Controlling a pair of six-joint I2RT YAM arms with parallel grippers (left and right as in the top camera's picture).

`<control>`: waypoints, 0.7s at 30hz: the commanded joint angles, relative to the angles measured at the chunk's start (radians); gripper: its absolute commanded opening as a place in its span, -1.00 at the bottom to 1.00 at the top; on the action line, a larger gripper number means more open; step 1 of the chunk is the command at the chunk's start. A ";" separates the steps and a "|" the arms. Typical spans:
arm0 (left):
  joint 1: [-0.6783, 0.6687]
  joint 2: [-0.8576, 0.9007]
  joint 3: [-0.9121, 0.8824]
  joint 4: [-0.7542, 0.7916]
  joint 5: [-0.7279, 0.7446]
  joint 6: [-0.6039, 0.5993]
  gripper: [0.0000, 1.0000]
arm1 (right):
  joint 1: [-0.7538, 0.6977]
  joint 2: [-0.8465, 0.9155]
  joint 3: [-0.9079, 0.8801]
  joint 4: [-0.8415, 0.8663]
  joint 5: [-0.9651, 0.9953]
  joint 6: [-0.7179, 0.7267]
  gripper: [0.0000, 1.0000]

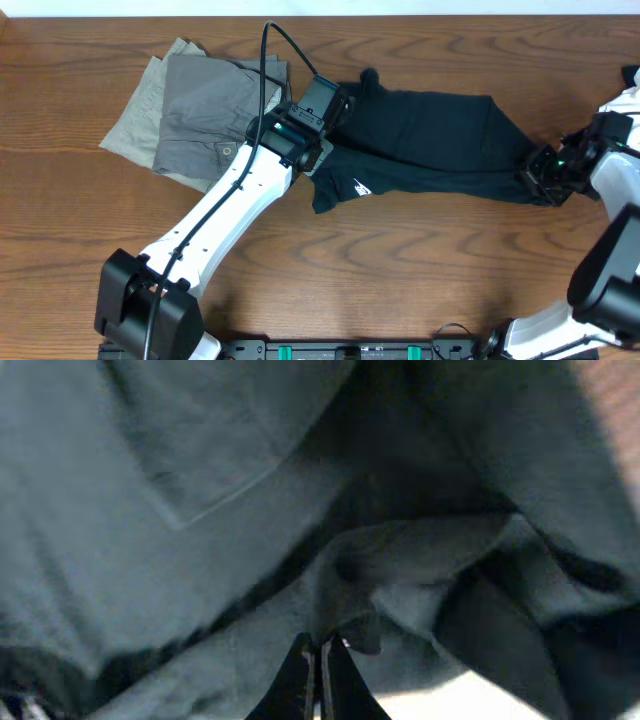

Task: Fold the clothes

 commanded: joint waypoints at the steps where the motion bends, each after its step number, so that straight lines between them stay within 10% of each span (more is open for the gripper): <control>1: 0.005 -0.030 0.033 -0.001 -0.033 -0.027 -0.87 | -0.030 -0.154 0.035 -0.001 -0.013 -0.042 -0.98; 21: -0.130 -0.442 0.439 -0.285 -0.026 0.052 -0.88 | -0.136 -0.643 0.180 -0.047 0.038 -0.007 -0.98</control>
